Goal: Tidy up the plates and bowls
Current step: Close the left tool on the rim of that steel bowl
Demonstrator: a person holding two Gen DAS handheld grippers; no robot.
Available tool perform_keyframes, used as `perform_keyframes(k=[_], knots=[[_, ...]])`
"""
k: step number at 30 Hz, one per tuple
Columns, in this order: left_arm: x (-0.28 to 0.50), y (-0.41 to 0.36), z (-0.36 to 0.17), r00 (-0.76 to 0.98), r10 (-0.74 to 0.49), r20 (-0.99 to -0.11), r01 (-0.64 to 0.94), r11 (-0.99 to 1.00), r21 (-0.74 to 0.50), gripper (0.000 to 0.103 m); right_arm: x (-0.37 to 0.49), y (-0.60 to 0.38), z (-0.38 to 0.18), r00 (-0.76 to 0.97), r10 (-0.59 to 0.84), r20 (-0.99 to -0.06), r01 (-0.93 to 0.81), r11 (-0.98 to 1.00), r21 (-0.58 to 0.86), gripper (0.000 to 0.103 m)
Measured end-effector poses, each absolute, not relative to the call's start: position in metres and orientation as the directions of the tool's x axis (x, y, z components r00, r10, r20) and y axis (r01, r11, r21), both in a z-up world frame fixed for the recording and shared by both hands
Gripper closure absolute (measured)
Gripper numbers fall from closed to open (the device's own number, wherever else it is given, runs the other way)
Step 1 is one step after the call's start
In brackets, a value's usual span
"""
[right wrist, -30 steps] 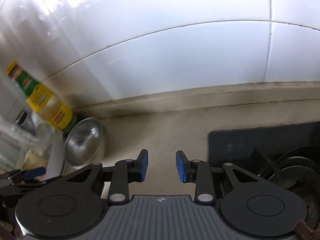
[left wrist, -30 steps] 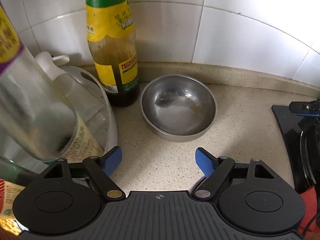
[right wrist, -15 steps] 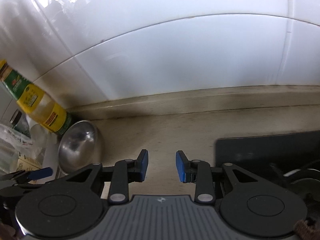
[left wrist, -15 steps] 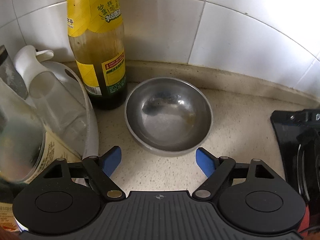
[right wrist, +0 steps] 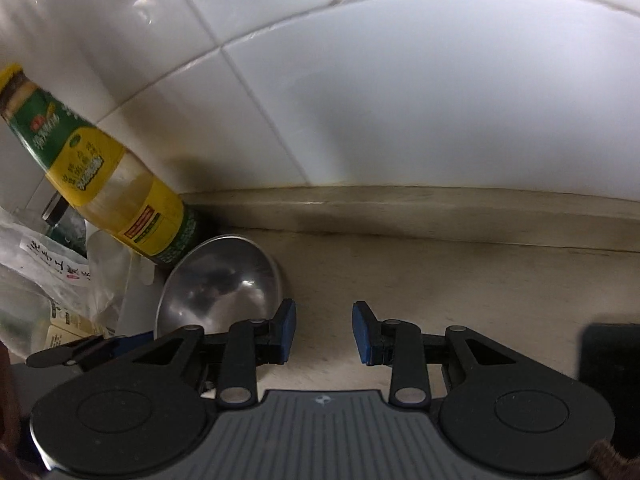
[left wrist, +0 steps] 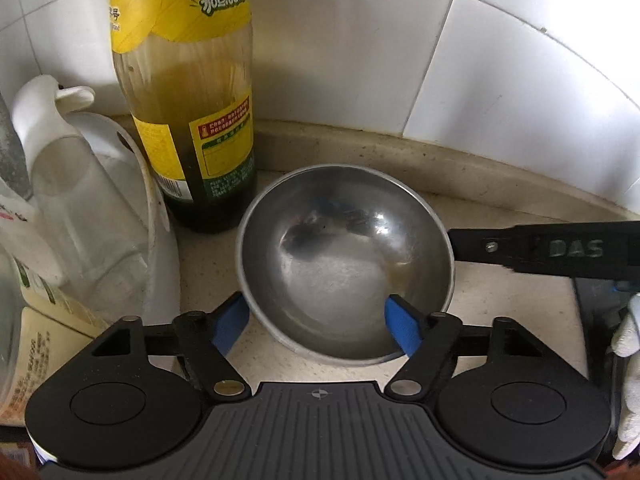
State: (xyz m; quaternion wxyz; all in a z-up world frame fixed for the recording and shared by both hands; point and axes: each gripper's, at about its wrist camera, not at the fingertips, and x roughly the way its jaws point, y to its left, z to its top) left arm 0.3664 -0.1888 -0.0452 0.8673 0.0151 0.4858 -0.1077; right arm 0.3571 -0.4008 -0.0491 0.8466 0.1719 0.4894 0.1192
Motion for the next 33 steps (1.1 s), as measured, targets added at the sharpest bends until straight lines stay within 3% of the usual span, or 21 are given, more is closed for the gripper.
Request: perform_keyframes(k=[6,15,20,22,23,33], knots=[[0.37,-0.189,-0.047,0.519,-0.161,-0.839,0.206,0.977,-0.06,0.023,0.37,-0.391,-0.062,0.476,0.375,-0.796,-0.034,0.912,0.409,0.074],[0.368,-0.188,-0.047,0.525,-0.161,-0.836,0.226,0.973,-0.046,0.03,0.364,-0.391,-0.041,0.545,0.417,-0.727,-0.083,0.89,0.448,0.074],[0.365,-0.188,-0.044,0.525,-0.159,-0.836,0.234,0.972,-0.038,0.031,0.377,-0.371,-0.059,0.478,0.381,-0.791,-0.087,0.917,0.389,0.074],[0.365,-0.188,-0.044,0.524,-0.161,-0.836,0.234,0.971,-0.04,0.031,0.381,-0.371,-0.071,0.441,0.409,-0.799,-0.081,0.905,0.418,0.078],[0.365,-0.188,-0.043,0.523,-0.164,-0.836,0.238,0.97,-0.041,0.031,0.381,-0.371,-0.075,0.424,0.436,-0.794,-0.079,0.891,0.448,0.087],[0.351,-0.219,-0.044,0.454,-0.254,-0.854,0.377,0.923,-0.074,0.034,0.348,-0.407,-0.062,0.4,0.406,-0.822,-0.074,0.908,0.413,0.089]])
